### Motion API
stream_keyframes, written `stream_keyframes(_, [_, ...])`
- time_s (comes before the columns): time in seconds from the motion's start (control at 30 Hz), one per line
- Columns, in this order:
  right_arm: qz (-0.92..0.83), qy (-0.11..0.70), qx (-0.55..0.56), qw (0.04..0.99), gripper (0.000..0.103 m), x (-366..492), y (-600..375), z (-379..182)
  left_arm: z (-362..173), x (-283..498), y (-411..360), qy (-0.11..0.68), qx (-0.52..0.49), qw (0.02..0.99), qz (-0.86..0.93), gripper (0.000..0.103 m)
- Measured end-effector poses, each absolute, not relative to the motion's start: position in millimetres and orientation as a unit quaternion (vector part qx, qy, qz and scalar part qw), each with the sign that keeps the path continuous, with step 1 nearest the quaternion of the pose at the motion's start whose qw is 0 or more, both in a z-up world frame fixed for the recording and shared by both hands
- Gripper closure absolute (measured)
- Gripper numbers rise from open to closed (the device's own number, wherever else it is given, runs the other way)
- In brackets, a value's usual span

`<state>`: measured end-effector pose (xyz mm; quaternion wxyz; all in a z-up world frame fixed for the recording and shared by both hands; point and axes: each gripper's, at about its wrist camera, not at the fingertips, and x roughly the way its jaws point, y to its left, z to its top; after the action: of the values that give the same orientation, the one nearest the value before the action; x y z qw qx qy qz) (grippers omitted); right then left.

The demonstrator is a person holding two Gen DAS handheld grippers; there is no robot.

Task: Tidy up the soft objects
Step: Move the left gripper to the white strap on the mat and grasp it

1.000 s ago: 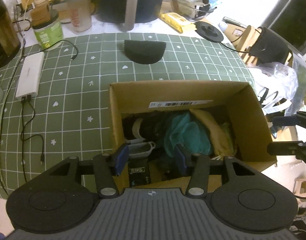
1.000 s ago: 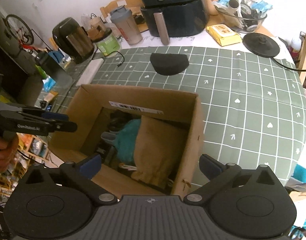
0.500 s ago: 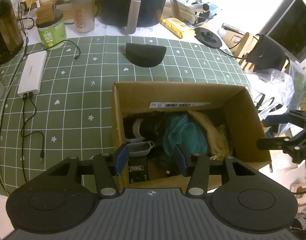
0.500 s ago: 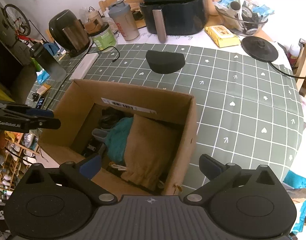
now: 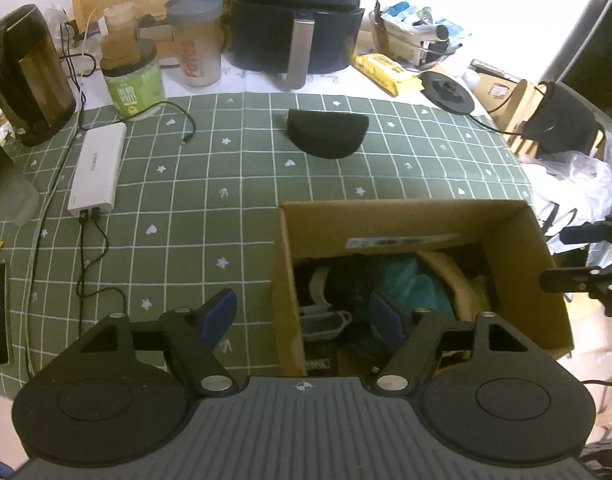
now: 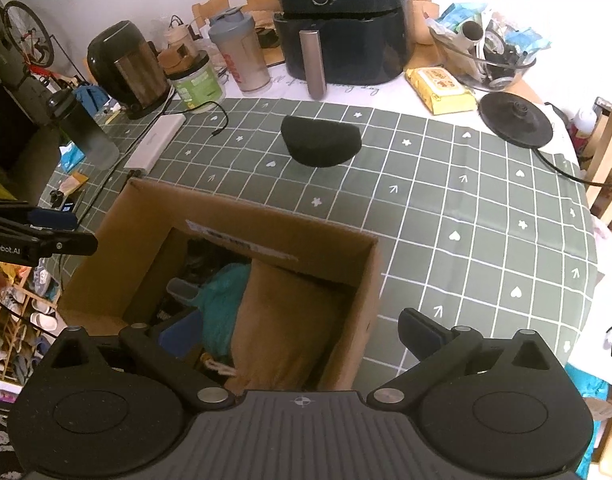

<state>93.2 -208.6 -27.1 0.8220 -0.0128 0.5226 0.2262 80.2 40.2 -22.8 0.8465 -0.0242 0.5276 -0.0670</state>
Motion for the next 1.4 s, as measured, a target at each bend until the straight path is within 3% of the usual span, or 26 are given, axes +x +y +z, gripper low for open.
stream_keyframes(0.8, [0.186,0.504,-0.025,0.843,0.000,165,-243,-20,-26,153,56,0.523,0.000,0.844,-0.117,0.030])
stream_keyframes(1.4, [0.203,0.465,-0.043,0.861,0.000,219,-228,-35,-66,224,48,0.538,0.049,0.803,-0.250,0.031])
